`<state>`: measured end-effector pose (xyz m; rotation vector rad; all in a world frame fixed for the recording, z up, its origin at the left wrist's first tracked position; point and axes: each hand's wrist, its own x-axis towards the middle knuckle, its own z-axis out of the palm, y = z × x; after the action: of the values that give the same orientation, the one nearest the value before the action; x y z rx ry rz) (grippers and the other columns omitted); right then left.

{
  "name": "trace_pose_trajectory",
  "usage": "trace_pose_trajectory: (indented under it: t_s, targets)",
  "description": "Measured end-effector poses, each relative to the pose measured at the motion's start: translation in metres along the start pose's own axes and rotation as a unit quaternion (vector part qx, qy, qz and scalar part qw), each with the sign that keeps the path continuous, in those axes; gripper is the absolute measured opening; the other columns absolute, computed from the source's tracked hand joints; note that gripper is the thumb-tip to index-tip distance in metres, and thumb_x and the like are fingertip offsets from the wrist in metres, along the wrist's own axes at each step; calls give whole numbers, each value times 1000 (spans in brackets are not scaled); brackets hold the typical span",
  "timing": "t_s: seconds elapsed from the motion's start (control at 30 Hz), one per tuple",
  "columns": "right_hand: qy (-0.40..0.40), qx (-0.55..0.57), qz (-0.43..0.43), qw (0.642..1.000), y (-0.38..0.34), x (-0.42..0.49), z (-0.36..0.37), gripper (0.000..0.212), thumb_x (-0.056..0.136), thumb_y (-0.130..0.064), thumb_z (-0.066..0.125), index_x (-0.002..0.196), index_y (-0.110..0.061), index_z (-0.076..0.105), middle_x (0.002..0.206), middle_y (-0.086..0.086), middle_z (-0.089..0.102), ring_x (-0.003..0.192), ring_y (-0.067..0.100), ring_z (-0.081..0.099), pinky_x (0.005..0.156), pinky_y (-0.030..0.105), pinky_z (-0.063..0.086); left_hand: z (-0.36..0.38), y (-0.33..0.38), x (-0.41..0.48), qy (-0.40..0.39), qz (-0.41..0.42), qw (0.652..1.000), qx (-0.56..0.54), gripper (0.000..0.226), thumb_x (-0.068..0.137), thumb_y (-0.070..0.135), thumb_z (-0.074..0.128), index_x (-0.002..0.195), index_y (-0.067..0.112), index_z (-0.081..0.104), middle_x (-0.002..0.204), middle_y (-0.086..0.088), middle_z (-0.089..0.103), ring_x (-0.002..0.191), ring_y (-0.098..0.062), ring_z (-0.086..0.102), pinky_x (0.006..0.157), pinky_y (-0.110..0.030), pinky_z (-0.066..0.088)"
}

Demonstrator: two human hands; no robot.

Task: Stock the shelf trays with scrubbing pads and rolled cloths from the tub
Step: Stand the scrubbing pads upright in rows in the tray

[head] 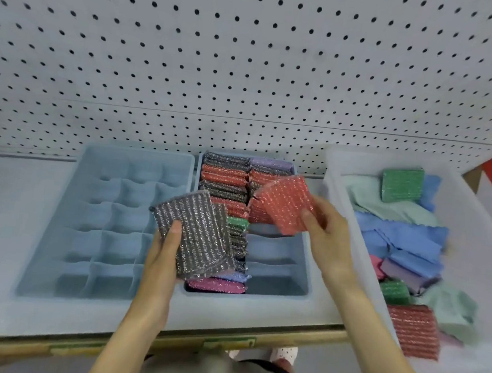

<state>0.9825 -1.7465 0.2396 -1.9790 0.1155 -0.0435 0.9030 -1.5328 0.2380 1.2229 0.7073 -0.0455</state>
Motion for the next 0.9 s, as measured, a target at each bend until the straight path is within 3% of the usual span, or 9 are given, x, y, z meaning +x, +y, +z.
trace_pose_trajectory:
  t_s: [0.07, 0.17, 0.23, 0.37, 0.63, 0.77, 0.9]
  targets:
    - [-24, -148, -86, 985, 12, 16, -2, 30, 90, -2, 58, 118, -12, 62, 99, 4, 60, 80, 2, 54, 75, 3, 37, -4, 0, 1, 11, 0, 1000, -4, 38, 95, 42, 43, 130, 29, 49, 116, 9, 63, 103, -9, 60, 84, -31, 48]
    - [-90, -315, -216, 920, 26, 26, 9, 38, 81, 2, 66, 117, -10, 61, 97, 7, 63, 80, 23, 60, 74, 30, 49, -6, 0, 2, 14, -12, 1000, 2, 37, 94, 43, 45, 128, 30, 49, 115, 10, 63, 104, -12, 60, 96, -39, 46]
    - [-91, -381, -274, 878, 31, 31, 14, 39, 73, 8, 70, 107, -9, 60, 89, 10, 65, 72, 33, 62, 66, 38, 51, -5, 0, 1, 8, -12, 1000, 9, 34, 94, 44, 46, 126, 32, 49, 116, 9, 62, 104, -12, 60, 97, -40, 45]
    - [-72, -430, -290, 852, 34, 39, 10, 43, 66, 11, 72, 102, -13, 64, 80, 8, 64, 63, 32, 61, 59, 37, 51, -4, -1, 0, 4, -9, 1000, 20, 29, 94, 44, 45, 122, 36, 49, 115, 11, 62, 104, -12, 60, 98, -42, 45]
    - [-77, -512, -322, 793, 36, 32, 21, 64, 40, 13, 81, 95, -17, 73, 77, 5, 65, 63, 27, 62, 56, 30, 49, -1, -4, -3, 5, -13, 999, 41, 22, 94, 46, 44, 115, 40, 49, 115, 10, 61, 106, -13, 59, 102, -46, 43]
    - [-35, -530, -315, 786, 38, 36, 29, 75, 45, 19, 73, 114, -9, 68, 79, 11, 56, 69, 29, 55, 58, 35, 47, 2, -5, -5, -2, -15, 999, 42, 22, 94, 45, 43, 114, 38, 49, 110, 13, 60, 104, -10, 58, 101, -41, 43]
    - [-70, -597, -322, 731, 50, 27, 31, 88, 48, 15, 71, 131, -4, 54, 88, 13, 57, 77, 30, 54, 66, 38, 47, 5, -6, -4, -11, -19, 999, 43, 28, 94, 46, 43, 120, 36, 48, 112, 12, 61, 106, -12, 58, 102, -42, 43]
